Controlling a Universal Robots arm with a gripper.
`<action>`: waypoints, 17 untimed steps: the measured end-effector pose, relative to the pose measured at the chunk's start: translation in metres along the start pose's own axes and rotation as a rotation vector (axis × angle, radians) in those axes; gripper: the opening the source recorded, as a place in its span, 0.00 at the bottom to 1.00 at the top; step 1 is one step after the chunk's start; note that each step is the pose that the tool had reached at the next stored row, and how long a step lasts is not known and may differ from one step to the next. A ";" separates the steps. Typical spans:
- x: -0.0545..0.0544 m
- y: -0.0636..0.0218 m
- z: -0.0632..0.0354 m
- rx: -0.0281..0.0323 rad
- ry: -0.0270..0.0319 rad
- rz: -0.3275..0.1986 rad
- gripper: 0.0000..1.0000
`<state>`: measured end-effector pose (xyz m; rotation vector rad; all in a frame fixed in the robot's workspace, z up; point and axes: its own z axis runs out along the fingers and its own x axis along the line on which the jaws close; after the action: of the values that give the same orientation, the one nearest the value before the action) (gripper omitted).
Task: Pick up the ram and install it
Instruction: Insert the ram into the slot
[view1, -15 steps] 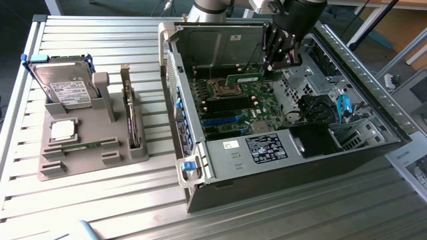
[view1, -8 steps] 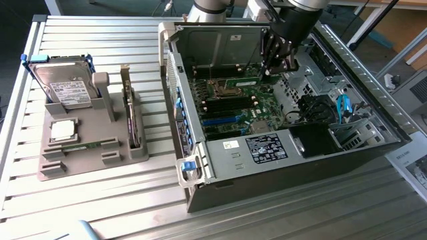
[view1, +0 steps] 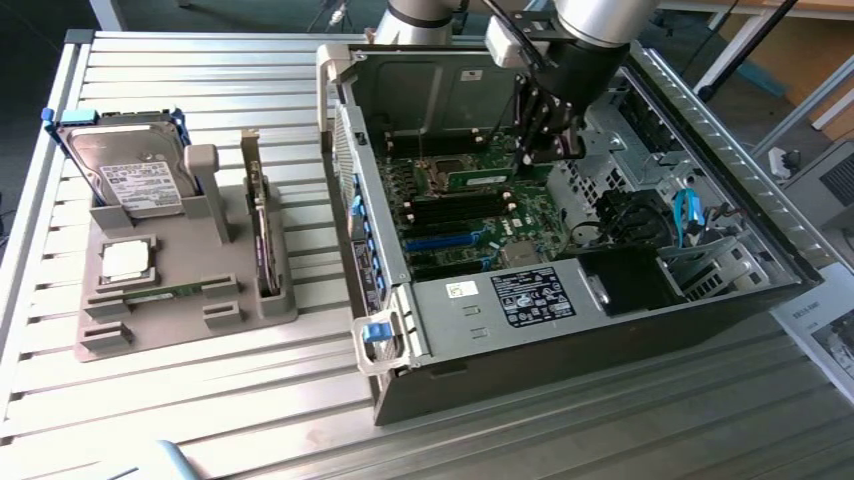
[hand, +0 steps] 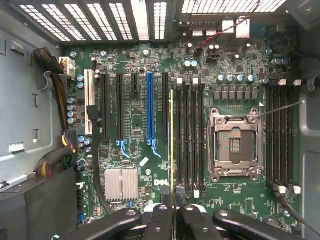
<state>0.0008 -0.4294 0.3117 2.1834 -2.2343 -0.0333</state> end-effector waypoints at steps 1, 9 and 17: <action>-0.001 0.0000 0.0017 0.0000 0.0007 0.000 0.12; -0.009 0.0105 0.0144 0.0001 0.0040 0.000 0.12; -0.009 0.0116 0.0247 0.0002 0.0051 0.000 0.12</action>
<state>-0.0113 -0.4205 0.2873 2.1808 -2.2319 -0.0275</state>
